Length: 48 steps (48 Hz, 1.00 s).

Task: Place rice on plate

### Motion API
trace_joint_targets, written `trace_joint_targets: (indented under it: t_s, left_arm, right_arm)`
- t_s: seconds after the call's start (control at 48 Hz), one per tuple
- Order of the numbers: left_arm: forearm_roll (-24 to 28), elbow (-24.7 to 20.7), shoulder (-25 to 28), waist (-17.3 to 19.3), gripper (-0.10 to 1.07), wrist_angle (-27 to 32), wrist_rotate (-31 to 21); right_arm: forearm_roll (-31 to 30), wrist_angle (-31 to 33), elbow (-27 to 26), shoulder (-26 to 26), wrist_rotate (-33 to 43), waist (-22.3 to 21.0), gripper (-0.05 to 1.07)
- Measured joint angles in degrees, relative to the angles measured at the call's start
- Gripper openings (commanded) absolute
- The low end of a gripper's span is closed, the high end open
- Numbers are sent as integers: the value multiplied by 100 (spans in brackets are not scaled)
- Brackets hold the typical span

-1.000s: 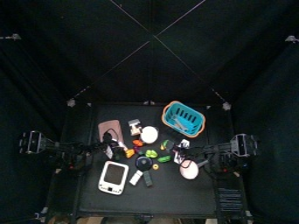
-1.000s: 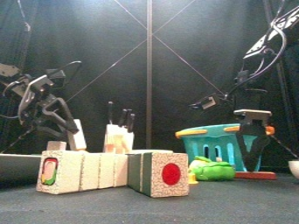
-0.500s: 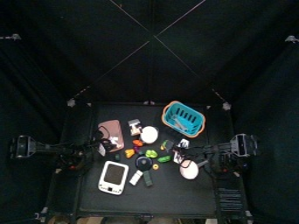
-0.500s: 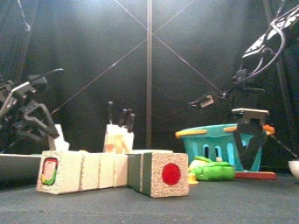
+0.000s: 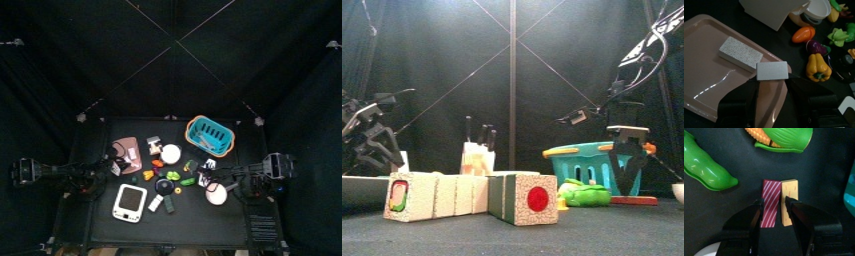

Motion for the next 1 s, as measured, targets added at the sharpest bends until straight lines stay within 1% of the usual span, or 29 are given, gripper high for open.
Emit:
trace_joint_targets:
  t_s: [0.125,0.271,0.375,0.542,0.625,1.0]
  left_arm:
    - [18,-9,-9,0,59,88,0]
    - [26,0,-9,0,73,105,0]
    - [35,0,-9,0,86,97,0]
    - [35,0,-53,18,100,97,-9]
    - [35,-9,-105,18,102,97,-9]
    - [35,0,-501,26,102,70,-9]
  right_arm:
    - [-9,0,0,0,0,0,77]
    - [-9,-9,-9,0,0,0,77]
    - [-9,-9,0,0,0,0,77]
    - [-9,0,-9,0,0,0,77]
    - [-9,0,-9,0,9,0,77]
    - [-9,-9,-9,0,9,0,77]
